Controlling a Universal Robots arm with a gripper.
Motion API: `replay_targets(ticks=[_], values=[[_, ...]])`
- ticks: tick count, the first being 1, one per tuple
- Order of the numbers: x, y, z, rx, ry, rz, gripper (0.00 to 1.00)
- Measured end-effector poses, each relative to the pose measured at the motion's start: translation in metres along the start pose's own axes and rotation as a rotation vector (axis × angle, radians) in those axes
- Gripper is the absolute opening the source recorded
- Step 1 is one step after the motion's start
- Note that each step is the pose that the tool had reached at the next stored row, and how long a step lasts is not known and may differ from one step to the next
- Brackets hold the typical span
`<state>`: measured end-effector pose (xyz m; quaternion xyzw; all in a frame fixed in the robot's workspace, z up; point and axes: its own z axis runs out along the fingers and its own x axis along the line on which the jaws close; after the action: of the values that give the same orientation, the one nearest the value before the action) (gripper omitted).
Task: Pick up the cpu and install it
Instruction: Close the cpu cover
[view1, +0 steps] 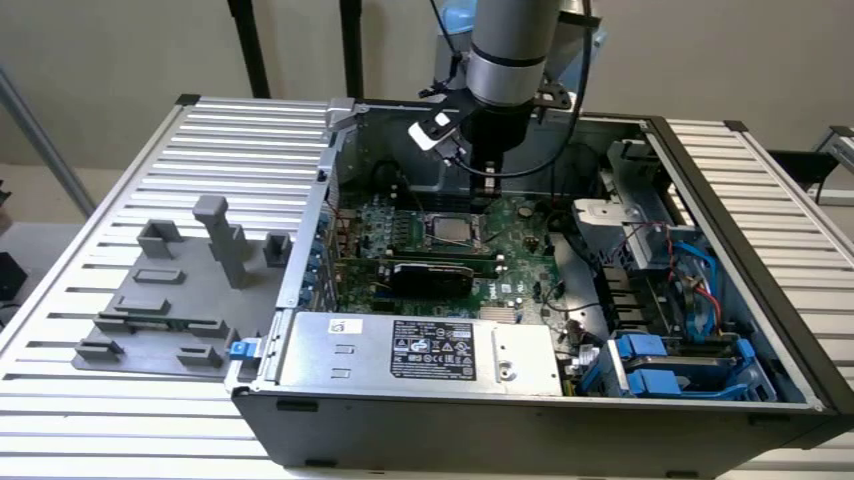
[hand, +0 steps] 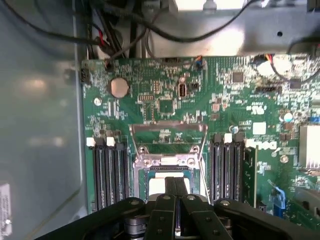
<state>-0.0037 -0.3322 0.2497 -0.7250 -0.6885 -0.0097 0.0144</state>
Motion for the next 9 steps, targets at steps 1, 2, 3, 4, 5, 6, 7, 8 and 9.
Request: replay_targets(ticks=[1, 2, 3, 4, 5, 6, 7, 8, 9], values=[[0.0, 0.0046, -0.0034, 0.0033, -0.0003, 0.0, 0.11], [0.0, 0.0091, -0.0067, 0.0062, -0.0003, 0.0, 0.11], [0.001, 0.0135, -0.01, 0.0088, -0.0005, 0.0, 0.11], [0.001, 0.0182, -0.0131, 0.0114, -0.0007, 0.0, 0.11], [0.001, 0.0226, -0.0155, 0.0136, -0.0008, 0.0, 0.11], [0.001, 0.027, -0.0172, 0.0153, -0.0009, 0.0, 0.11], [0.002, 0.0316, -0.018, 0.0164, -0.0008, 0.0, 0.11], [0.002, 0.0362, -0.0185, 0.0171, -0.0007, 0.0, 0.11], [0.002, 0.0407, -0.0186, 0.0176, -0.0009, 0.001, 0.11]])
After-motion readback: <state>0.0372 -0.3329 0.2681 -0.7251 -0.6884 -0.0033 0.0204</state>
